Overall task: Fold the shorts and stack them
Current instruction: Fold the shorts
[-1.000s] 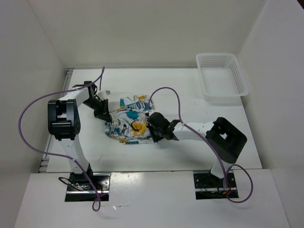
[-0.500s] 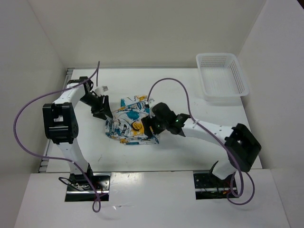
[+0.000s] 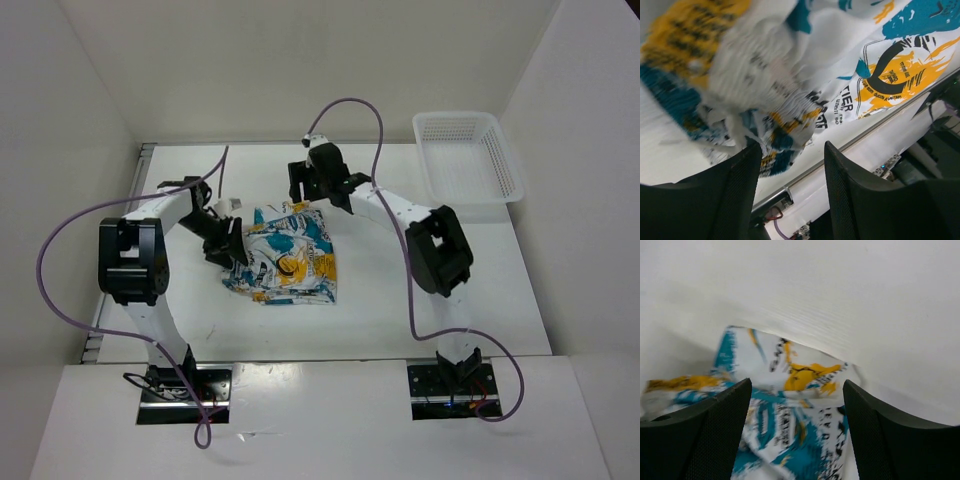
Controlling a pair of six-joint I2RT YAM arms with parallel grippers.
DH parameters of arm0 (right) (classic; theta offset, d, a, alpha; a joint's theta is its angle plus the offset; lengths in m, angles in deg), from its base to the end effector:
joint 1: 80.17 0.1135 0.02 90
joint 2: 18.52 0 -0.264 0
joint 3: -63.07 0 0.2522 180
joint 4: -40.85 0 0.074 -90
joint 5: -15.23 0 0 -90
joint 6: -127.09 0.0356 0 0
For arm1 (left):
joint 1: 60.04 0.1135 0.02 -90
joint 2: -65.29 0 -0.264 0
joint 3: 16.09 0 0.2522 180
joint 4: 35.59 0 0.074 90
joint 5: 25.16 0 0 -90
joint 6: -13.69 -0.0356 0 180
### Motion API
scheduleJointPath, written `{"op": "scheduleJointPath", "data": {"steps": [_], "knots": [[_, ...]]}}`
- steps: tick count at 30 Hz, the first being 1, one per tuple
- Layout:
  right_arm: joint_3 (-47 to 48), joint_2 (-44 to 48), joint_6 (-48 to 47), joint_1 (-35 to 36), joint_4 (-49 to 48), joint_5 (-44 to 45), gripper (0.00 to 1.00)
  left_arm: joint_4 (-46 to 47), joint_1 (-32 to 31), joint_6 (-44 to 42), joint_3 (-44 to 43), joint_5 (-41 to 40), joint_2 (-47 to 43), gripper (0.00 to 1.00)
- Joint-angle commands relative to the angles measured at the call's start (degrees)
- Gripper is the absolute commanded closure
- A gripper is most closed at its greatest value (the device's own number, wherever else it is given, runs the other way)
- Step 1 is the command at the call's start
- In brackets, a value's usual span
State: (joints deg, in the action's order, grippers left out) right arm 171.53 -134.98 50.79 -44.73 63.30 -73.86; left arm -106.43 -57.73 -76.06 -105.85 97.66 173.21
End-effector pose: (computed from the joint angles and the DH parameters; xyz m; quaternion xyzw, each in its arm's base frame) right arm 0.3929 0.2789 0.2592 -0.1598 0.8531 0.2002 0.4545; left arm 0.3432 -0.0055 0.1822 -0.0190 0.9590 -0.2823 0.0134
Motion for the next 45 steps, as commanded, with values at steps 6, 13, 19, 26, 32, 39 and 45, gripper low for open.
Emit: {"op": "scheduleJointPath", "data": {"steps": [6, 13, 19, 26, 32, 39, 45], "knots": [[3.66, -8.08, 2.04, -3.44, 3.70, -1.08, 0.21, 4.07, -2.83, -0.25, 3.05, -0.20, 0.09, 0.40], [3.65, -12.20, 3.09, -3.98, 3.70, -4.07, 0.27, 4.78, -2.83, -0.25, 4.38, -2.84, 2.03, 0.75], [5.06, -14.93, 7.39, -5.11, 5.90, -3.54, 0.46, -0.65, -2.83, -0.25, 2.45, 0.05, 2.03, 0.98], [5.59, -15.46, 10.30, -7.66, 4.59, -5.65, 1.00, -12.09, -2.31, -0.25, 2.70, -6.17, -0.42, 0.99], [1.63, -12.21, 16.62, -10.66, -0.16, -4.69, 1.00, -9.20, -2.31, -0.25, 5.08, -11.99, -1.22, 0.93], [2.69, -12.73, 14.09, -11.18, -0.16, -12.77, 0.37, -7.08, -2.31, -0.25, 0.78, -5.67, 0.10, 0.48], [-3.70, -2.84, 12.33, -11.18, -2.36, -10.93, 0.33, -4.10, -2.31, -0.25, -4.93, -1.36, -4.90, 0.30]]}}
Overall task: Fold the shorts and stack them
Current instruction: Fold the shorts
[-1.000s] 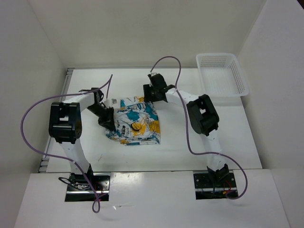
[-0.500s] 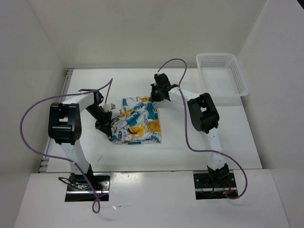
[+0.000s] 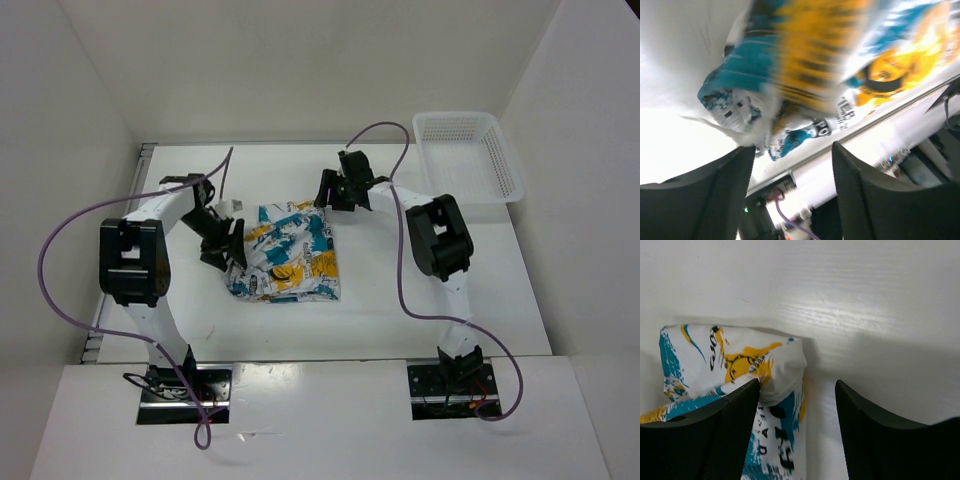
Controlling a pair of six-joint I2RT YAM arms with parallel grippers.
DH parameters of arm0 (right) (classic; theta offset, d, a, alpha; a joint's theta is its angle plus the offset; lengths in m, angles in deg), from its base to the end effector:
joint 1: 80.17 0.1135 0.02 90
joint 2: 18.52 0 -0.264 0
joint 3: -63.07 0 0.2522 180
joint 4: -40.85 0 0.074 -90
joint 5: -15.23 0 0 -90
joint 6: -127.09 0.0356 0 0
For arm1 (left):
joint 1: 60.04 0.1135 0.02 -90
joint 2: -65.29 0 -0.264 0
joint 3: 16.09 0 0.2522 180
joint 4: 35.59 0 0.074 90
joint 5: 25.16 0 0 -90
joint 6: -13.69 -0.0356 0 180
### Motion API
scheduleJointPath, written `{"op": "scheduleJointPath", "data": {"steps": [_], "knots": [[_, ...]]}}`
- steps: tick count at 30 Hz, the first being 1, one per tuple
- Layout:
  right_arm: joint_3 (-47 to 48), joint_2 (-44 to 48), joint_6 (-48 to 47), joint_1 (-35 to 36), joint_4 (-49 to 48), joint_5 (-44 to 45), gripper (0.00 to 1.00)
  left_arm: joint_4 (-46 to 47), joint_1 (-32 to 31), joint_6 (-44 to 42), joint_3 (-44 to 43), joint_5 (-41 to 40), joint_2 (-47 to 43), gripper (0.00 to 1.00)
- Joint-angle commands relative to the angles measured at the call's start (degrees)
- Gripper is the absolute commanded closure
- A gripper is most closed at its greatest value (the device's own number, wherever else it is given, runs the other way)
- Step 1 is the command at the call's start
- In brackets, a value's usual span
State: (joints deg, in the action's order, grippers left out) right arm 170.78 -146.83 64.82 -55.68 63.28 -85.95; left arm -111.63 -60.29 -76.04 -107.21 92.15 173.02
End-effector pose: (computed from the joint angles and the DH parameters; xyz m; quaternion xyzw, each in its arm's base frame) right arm 0.4516 0.2133 0.1576 -0.0130 0.9135 0.2548 0.3168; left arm 0.3371 -0.0178 0.1873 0.0056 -0.9715 0.2359 0.0235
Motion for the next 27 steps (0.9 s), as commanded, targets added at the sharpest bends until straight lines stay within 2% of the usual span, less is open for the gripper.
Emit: {"op": "scheduleJointPath", "data": {"steps": [1, 4, 7, 9, 14, 17, 18, 20, 22, 27], "knots": [[-4.38, 10.87, -1.71, -0.23, -2.95, 2.47, 0.31, 2.41, 0.25, -0.27, -5.67, 4.85, -6.19, 0.27], [-11.75, 18.52, -1.71, -0.23, -3.74, 4.76, 0.31, 6.79, 0.78, -0.27, -7.54, 6.70, -6.21, 0.24], [-21.06, 24.59, -3.73, 2.39, -3.74, 8.44, 0.31, 13.40, 0.25, -0.27, -8.07, 2.59, -4.20, 0.23], [-23.89, 27.13, -4.34, 3.45, -1.20, 8.46, 0.31, 16.99, 0.25, -0.27, -7.37, -1.81, -1.74, 0.23], [-34.24, 31.54, -5.48, 7.23, 0.83, 6.08, 0.31, 21.14, 0.25, -0.27, -6.75, -5.51, 2.05, 0.24], [-38.66, 34.88, -5.49, 9.25, 0.83, 6.61, 0.34, 23.52, 0.25, -0.27, -6.75, -6.22, 3.37, 0.31], [-39.36, 35.58, -5.49, 9.78, 0.83, 7.31, 0.34, 24.39, 0.25, -0.27, -6.75, -6.22, 4.15, 0.40], [-40.60, 36.81, -5.49, 10.40, 0.83, 7.84, 0.34, 25.45, -0.27, -0.27, -7.28, -7.35, 5.65, 0.50], [-41.92, 37.61, -4.18, 11.89, 1.87, 12.74, 0.34, 26.16, -0.28, -0.27, -7.28, -7.36, 6.27, 0.60], [-43.15, 37.61, -3.03, 13.04, 1.88, 16.62, 0.34, 28.61, -0.28, -0.27, -6.58, -7.36, 7.33, 0.59]]}}
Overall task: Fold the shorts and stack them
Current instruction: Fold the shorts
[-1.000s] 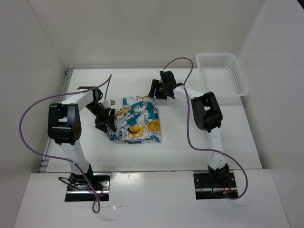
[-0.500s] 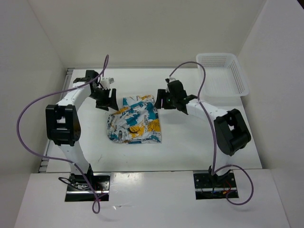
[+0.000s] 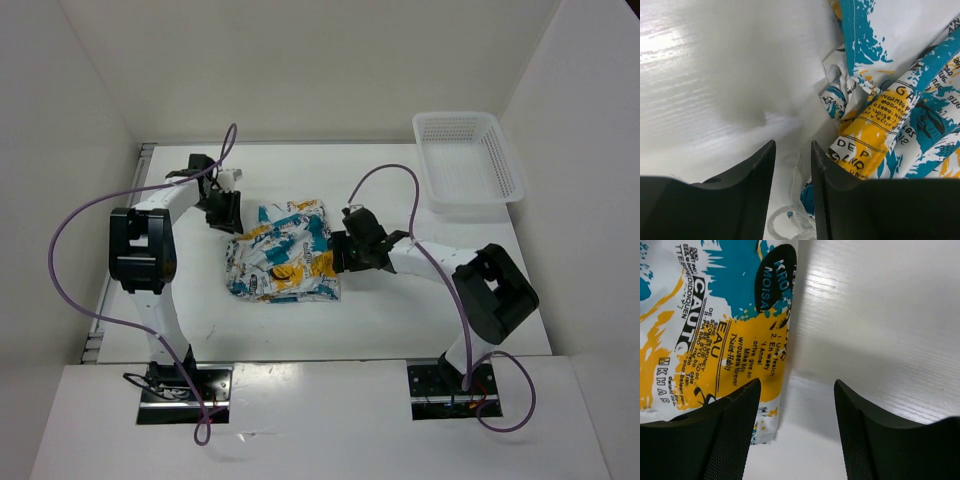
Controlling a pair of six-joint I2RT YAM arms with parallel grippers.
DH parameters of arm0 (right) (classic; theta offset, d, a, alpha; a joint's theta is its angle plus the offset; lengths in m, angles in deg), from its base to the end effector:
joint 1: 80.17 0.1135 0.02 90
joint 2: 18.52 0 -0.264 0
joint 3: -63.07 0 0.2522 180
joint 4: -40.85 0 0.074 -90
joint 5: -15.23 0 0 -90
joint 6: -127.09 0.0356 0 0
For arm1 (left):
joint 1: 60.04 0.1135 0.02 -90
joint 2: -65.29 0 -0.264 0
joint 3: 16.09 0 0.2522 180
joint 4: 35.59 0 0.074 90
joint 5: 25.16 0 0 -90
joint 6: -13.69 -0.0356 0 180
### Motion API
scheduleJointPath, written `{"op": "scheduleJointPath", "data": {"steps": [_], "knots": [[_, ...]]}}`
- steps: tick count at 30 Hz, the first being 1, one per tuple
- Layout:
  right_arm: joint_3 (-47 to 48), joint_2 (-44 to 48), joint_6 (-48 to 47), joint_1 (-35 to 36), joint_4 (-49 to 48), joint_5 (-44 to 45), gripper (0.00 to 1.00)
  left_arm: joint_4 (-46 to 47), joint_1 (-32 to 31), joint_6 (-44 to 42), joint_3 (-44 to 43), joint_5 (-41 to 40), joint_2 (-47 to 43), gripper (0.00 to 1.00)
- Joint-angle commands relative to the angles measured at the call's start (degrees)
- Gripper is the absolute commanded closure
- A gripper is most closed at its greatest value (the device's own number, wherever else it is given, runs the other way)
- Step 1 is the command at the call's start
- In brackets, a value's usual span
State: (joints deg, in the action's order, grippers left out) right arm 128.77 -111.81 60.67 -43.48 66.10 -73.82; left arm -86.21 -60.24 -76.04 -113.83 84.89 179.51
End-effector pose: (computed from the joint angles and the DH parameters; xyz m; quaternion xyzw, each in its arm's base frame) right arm 0.2609 0.1936 0.1729 -0.1056 0.9420 0.1532 0.2795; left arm 0.4119 -0.0136 0.1837 0.0340 0.9652 -0.1714 0.1948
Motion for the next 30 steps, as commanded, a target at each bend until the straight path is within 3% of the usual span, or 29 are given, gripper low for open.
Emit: {"op": "scheduleJointPath", "data": {"steps": [1, 9, 13, 14, 15, 17, 25, 30], "knots": [[-1.66, 2.59, 1.91, 0.84, -0.94, 5.46, 0.34, 3.20, -0.32, -0.27, 0.05, -0.10, 0.84, 0.58], [-0.97, 8.38, 0.60, 0.84, 1.16, 11.87, 0.34, 6.19, -0.32, -0.27, 1.10, -2.13, 0.23, 0.53], [1.93, 11.37, -1.68, 0.84, 4.85, 15.83, 0.17, 4.52, -0.32, -0.27, -2.84, 0.07, -1.71, 0.31], [2.80, 11.38, -2.30, 0.84, 5.56, 17.32, 0.09, 4.52, -0.32, -0.27, -4.16, 0.68, -3.45, 0.16], [3.60, 12.17, -2.83, 0.84, 6.87, 17.85, 0.02, 4.52, 0.29, -0.27, -4.69, 2.34, -4.52, 0.10], [4.47, 12.78, -3.71, 0.84, 8.28, 19.26, 0.00, 4.52, 2.31, -0.27, -5.48, 3.76, -8.12, 0.00], [6.06, 14.80, -5.82, -3.90, 13.91, 17.24, 0.00, 4.43, 16.01, -0.27, -7.78, 4.83, -14.53, 0.00], [7.82, 15.34, -3.27, -6.27, 19.01, 22.60, 0.00, 10.31, 21.20, -0.27, 3.64, 0.34, -19.81, 0.00]]}}
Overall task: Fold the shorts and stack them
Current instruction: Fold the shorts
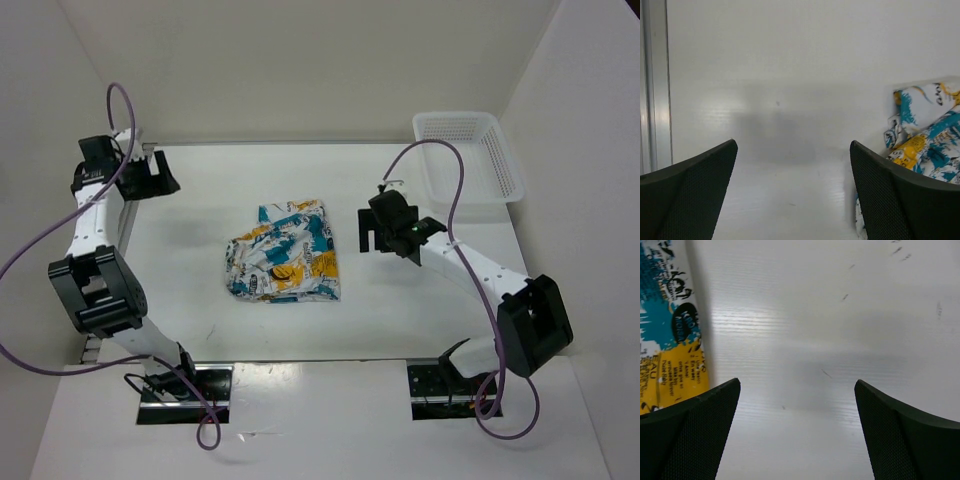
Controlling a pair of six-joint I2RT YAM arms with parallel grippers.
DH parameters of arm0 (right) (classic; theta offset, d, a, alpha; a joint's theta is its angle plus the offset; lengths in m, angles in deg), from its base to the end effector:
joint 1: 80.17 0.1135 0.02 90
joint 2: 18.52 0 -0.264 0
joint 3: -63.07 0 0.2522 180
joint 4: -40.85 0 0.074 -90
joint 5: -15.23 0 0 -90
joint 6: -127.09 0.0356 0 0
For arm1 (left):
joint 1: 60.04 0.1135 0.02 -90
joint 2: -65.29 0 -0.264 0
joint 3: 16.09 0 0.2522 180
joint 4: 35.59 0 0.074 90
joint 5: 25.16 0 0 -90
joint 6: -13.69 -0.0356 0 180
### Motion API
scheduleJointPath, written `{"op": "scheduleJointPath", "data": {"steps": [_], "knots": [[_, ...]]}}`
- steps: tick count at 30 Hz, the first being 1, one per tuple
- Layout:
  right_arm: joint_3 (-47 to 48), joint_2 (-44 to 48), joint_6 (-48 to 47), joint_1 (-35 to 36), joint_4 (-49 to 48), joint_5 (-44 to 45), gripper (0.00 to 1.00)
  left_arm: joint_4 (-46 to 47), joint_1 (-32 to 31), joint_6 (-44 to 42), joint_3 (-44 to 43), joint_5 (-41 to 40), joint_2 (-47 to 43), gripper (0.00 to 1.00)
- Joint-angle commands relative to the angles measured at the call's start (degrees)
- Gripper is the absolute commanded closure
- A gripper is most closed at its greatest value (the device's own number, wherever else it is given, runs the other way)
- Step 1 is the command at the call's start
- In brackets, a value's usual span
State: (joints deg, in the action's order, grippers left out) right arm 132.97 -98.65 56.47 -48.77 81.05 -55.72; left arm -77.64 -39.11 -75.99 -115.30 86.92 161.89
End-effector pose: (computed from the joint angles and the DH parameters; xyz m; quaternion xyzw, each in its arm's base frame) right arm 0.2549 0.1420 0.2458 -0.0415 0.9288 0.0025 0.3683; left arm 0.3643 0.1250 0.3193 -0.0833 0.8874 -0.0954 0.4434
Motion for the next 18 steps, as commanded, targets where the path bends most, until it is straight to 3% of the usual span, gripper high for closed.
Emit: {"op": "scheduleJointPath", "data": {"steps": [1, 6, 18], "knots": [[4.15, 2.18, 0.93, -0.99, 5.28, 5.38, 0.00, 1.75, 0.69, -0.32, 6.34, -2.30, -2.20, 0.00], [6.09, 1.04, 2.86, -0.99, 6.17, 6.62, 0.00, 3.07, 5.70, -0.32, 8.28, 0.06, -3.26, 0.00], [6.09, 2.70, 1.20, -0.99, 3.89, 8.20, 0.00, 4.83, 6.23, -0.32, 9.42, -1.09, -4.31, 0.00]]}}
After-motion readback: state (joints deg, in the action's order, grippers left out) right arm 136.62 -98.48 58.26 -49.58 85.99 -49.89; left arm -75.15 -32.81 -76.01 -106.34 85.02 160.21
